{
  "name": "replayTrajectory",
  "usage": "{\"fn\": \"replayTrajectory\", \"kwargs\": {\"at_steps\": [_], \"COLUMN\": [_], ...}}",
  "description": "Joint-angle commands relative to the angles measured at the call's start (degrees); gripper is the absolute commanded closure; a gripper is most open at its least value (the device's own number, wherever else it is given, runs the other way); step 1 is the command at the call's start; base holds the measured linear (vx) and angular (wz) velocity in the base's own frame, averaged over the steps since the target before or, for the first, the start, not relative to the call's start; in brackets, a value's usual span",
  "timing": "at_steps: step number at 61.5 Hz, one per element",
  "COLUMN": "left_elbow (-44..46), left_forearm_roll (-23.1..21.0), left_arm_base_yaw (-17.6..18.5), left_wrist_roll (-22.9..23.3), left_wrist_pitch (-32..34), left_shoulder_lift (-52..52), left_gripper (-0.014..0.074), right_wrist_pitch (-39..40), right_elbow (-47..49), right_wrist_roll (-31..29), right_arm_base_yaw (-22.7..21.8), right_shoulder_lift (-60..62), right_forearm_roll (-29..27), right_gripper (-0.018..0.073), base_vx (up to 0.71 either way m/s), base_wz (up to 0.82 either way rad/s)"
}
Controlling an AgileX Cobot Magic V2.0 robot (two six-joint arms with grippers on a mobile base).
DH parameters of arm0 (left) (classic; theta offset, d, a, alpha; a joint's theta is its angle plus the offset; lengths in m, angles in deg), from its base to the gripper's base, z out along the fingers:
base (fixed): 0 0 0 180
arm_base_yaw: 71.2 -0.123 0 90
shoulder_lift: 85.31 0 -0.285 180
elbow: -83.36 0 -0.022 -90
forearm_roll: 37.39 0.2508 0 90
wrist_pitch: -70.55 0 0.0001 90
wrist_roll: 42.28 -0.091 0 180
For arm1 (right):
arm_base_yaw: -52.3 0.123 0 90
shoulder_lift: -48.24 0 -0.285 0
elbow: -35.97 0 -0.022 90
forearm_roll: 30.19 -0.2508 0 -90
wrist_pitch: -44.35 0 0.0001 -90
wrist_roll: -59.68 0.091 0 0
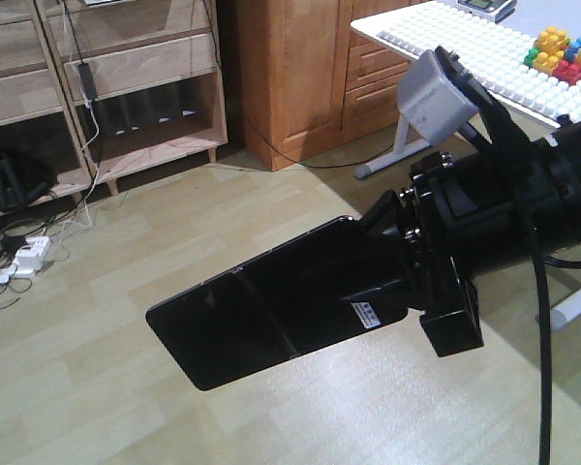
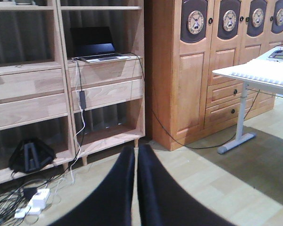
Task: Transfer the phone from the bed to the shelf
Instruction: 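Hold the phone in the right gripper while driving to the shelf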
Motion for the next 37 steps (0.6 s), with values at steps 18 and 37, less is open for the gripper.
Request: {"fn": "replayTrajectory", "kwargs": {"at_steps": [18, 37], "left_elbow": [1.4, 1.4], "left_forearm_roll": [-0.6, -0.6], "left_arm_base_yaw": [0.2, 0.2], "left_wrist_roll": [0.5, 0.5], "left_wrist_pitch": [4.1, 4.1], "left_shoulder_lift": [-0.4, -0.4], "left_gripper": [0.0595, 0.0595], "right_wrist_pitch": [-2.8, -2.8], "right_elbow": [1.4, 1.4], "right_wrist_roll": [-0.2, -0.2], "right_arm_base_yaw": [-0.1, -0.1], "right_shoulder_lift": [1.5, 1.5], "right_forearm_roll": [-4.7, -4.7], "right_gripper": [0.0561, 0.0561], "base_vx": [0.45, 0.45], "base_wz": [-0.05, -0.08]}}
